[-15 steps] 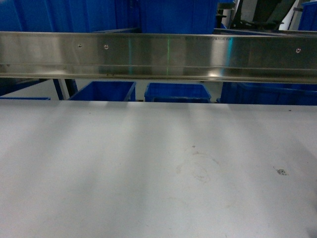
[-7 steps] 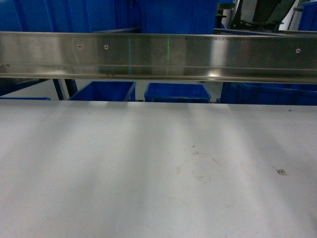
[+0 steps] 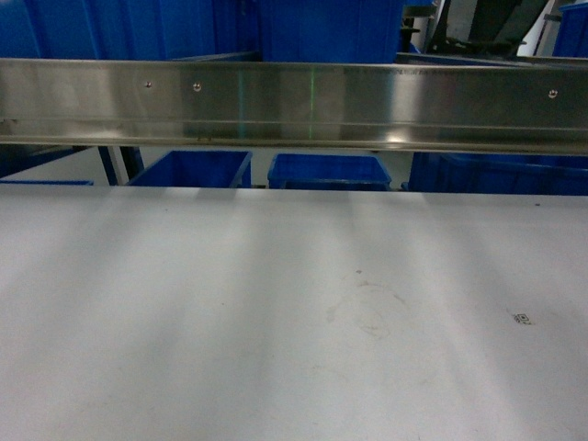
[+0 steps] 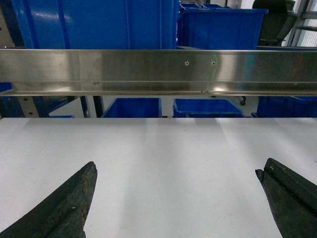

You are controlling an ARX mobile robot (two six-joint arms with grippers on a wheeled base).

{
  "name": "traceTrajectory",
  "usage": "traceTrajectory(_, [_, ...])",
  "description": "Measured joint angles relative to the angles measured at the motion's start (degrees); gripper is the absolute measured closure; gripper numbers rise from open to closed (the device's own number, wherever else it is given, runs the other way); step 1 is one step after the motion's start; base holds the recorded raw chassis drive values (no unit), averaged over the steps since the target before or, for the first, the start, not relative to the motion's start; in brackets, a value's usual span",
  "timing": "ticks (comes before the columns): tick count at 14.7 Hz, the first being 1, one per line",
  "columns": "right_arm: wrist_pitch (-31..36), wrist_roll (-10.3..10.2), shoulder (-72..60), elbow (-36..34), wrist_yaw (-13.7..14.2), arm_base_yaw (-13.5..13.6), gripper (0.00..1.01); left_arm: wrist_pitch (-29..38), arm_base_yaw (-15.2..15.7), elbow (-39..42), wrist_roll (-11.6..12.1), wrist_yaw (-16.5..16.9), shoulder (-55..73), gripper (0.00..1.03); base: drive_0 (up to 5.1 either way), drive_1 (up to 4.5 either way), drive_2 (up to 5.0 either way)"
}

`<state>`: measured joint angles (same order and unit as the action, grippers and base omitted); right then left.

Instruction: Place magnetic block on left shelf second layer

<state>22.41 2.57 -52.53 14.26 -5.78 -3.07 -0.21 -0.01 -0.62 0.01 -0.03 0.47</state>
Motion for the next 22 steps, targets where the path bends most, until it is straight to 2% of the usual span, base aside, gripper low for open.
traceTrajectory(3, [0.7, 0.9, -0.7, 0.0, 0.5, -0.3, 0.67, 0.0, 0.0, 0.0, 0.0, 0.0, 0.0, 0.05, 0.0, 0.0, 0.0])
traceTrajectory(8, [0.8, 1.1, -0.7, 0.0, 0.5, -0.3, 0.67, 0.0, 0.0, 0.0, 0.0, 0.0, 0.0, 0.05, 0.0, 0.0, 0.0])
traceTrajectory(22, [0.8, 1.1, -0.8, 0.0, 0.8, -0.3, 0.67, 0.0, 0.0, 0.0, 0.0, 0.0, 0.0, 0.05, -4.8, 2.53, 2.5])
